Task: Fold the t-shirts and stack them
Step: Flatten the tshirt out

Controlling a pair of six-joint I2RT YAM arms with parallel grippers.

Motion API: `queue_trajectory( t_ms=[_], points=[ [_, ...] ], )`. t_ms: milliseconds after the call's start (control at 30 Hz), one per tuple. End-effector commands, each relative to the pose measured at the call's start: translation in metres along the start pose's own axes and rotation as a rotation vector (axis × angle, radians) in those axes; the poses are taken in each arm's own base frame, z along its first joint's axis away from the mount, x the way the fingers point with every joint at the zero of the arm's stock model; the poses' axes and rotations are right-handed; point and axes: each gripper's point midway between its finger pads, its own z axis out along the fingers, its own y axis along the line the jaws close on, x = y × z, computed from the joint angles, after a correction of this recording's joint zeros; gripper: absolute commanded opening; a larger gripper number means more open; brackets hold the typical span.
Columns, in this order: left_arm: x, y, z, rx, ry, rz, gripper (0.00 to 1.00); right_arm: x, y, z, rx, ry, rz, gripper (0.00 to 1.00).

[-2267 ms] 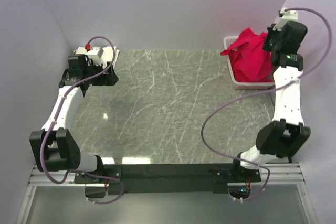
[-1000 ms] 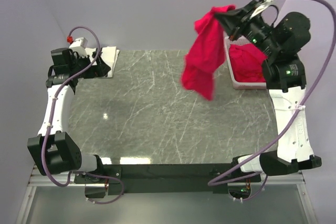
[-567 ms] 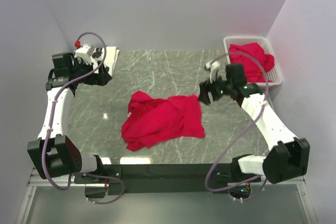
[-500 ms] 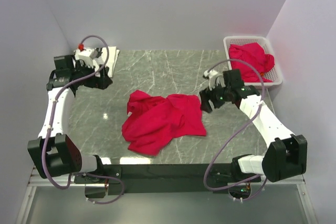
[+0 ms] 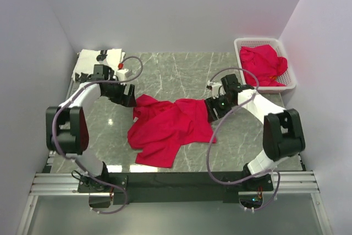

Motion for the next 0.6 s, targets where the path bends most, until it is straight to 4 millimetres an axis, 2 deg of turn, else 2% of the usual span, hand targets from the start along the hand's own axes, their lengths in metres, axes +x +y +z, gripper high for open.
queue_trajectory(
  t_ms=[0,33,67,167,233,267,300,333,367,400,467,500,567],
  points=[
    [-0.021,0.006,0.017,-0.001,-0.027,-0.052,0.95,-0.044,0.006,0.004,-0.030,-0.088,0.070,0.71],
    [-0.019,0.006,0.026,0.017,-0.011,-0.074,0.95,-0.052,0.009,0.006,-0.048,-0.095,0.075,0.71],
    [-0.019,0.004,0.030,0.031,-0.005,-0.084,0.95,-0.052,0.010,0.015,-0.070,-0.069,0.103,0.71],
    [-0.017,0.003,0.041,0.068,0.012,-0.129,0.94,-0.055,0.019,0.024,-0.131,-0.045,0.141,0.72],
    [-0.016,0.002,0.046,0.087,0.018,-0.153,0.86,-0.053,0.023,0.028,-0.152,-0.033,0.146,0.71],
    [-0.016,0.002,0.048,0.095,0.019,-0.160,0.83,-0.049,0.023,0.032,-0.149,-0.018,0.143,0.63],
    [-0.015,0.004,0.052,0.100,0.027,-0.169,0.71,-0.047,0.023,0.034,-0.150,-0.008,0.144,0.56],
    [-0.013,0.003,0.053,0.105,0.039,-0.180,0.64,-0.048,0.021,0.035,-0.145,-0.003,0.144,0.47],
    [-0.012,0.004,0.055,0.112,0.050,-0.190,0.55,-0.042,0.019,0.037,-0.142,0.025,0.141,0.28],
    [-0.012,0.005,0.055,0.111,0.054,-0.195,0.37,-0.042,0.016,0.035,-0.137,0.030,0.139,0.17],
    [-0.015,0.015,0.048,0.095,0.036,-0.214,0.14,-0.045,0.012,0.025,-0.121,0.013,0.124,0.00],
    [-0.018,0.020,0.037,0.077,0.006,-0.223,0.01,-0.047,0.005,0.019,-0.095,0.002,0.124,0.00],
    [-0.020,0.037,0.016,0.045,-0.041,-0.232,0.01,-0.054,0.000,0.004,-0.062,-0.025,0.081,0.00]
  ],
)
